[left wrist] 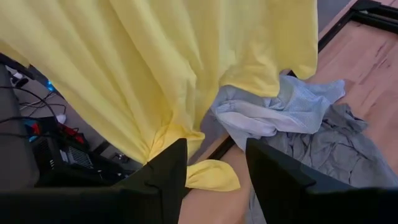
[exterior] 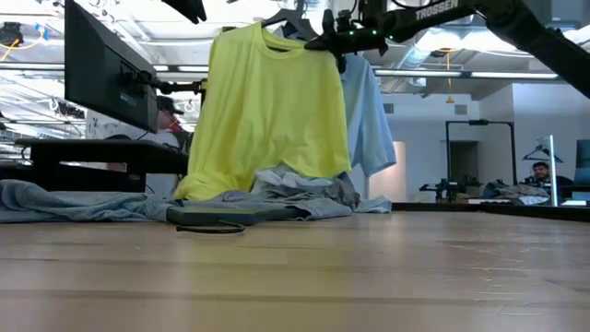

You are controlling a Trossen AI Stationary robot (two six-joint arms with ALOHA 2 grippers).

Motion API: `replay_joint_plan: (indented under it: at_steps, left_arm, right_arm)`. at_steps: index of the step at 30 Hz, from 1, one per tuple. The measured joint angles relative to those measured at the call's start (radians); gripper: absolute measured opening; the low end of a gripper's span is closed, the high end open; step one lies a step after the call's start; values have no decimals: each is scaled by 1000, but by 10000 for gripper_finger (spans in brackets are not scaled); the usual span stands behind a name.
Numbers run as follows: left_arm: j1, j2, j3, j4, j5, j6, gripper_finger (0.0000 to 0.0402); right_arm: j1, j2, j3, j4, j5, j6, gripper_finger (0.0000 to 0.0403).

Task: Hang clothes
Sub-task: Hang the yellow shirt on the clothes rack, then hang the gray shirt on the clothes rack

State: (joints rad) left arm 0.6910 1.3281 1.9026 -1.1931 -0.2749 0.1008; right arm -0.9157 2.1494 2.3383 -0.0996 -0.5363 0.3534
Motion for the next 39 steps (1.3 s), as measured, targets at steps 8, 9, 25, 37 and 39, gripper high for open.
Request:
replay_joint_plan:
  at_steps: [8, 9, 25, 37, 39]
  left_arm:
    - [0, 0, 0, -4, 0, -9, 148]
    - [0, 0, 0, -6, 0, -9, 148]
    - [-39, -1, -120, -94, 90, -176, 148]
    - [-275, 0, -537, 104, 94, -440, 148]
    - [-336, 0, -603, 106, 95, -522, 148]
  right_arm:
    - [-27, -17, 2, -187, -8, -227, 143]
    - [-30, -23, 2, -231, -9, -273, 158]
    - [-12, -213, -22, -1086, 26, -666, 223]
    - [274, -264, -401, -1063, -13, -713, 223]
    - [330, -265, -512, -1003, -19, -715, 223]
